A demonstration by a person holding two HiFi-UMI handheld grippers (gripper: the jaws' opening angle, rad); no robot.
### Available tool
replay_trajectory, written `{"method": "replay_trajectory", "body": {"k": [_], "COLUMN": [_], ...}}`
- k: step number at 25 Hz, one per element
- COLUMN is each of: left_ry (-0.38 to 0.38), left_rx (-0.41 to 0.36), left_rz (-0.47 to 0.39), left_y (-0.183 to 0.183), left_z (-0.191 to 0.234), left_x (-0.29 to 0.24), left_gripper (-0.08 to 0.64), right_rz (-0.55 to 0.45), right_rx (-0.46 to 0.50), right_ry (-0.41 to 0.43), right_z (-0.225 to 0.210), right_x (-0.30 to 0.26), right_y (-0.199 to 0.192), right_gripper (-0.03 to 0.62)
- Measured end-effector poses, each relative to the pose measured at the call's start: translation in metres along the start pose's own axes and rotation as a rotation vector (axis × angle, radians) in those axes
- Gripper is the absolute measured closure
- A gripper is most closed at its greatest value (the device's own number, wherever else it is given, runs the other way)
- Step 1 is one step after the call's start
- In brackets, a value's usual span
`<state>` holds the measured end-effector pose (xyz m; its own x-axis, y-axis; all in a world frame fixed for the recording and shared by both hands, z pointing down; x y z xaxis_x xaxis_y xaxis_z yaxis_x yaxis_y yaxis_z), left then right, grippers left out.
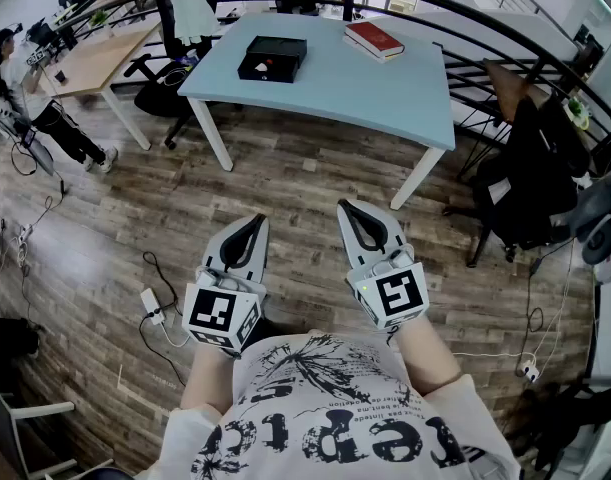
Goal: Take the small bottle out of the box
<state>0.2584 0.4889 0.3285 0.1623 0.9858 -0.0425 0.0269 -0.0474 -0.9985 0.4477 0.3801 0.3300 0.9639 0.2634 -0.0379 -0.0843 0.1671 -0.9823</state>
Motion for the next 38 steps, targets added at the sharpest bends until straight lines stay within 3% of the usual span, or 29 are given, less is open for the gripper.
{"method": "replay_trajectory", "body": {"k": [13, 20, 26, 32, 38], "left_ry": [0.032, 0.039, 0.014, -0.035, -0.105], "left_rx": [0.013, 0.002, 0.017, 0.028, 0.025], "left_rz": [0.028, 0.04, 0.048, 0.061, 0.072], "left_y": [-0.011, -0.021, -0.03, -0.024, -0.024], "left_z": [-0.001, 0.028, 0.092, 0.192, 0.283], "left_x": [-0.008, -0.026, -0.079, -0.16, -0.239], "left_gripper": [0.54, 0.54, 0.54, 0.54, 0.54], "right_rz": [-0.007, 0.024, 0.027, 0.051, 0.066], "right_rx": [-0.083, -0.129, -0.127, -0.131, -0.137], "right_ry": [0.035, 0.043, -0.015, -0.056, -0.161], "right_z": [-0.007, -0.014, -0.03, -0.055, -0.081], "right_x": [-0.001, -0.041, -0.114, -0.228, -0.334], "right_y": [-0.014, -0.032, -0.037, -0.034, -0.028], "right_gripper": [0.581, 0.581, 0.581, 0.581, 0.581]}}
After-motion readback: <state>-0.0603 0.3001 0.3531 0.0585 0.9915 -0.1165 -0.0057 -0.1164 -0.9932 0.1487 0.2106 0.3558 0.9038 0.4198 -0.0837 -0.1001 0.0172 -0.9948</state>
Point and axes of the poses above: the fingertips, and each gripper's own axes: x backward along the fingers, z to its left, y out of its top, the point moved 9 cm from there along x, backward along the fingers, and after that the axes turned 15 degrees about y, right-handed, at the moved point
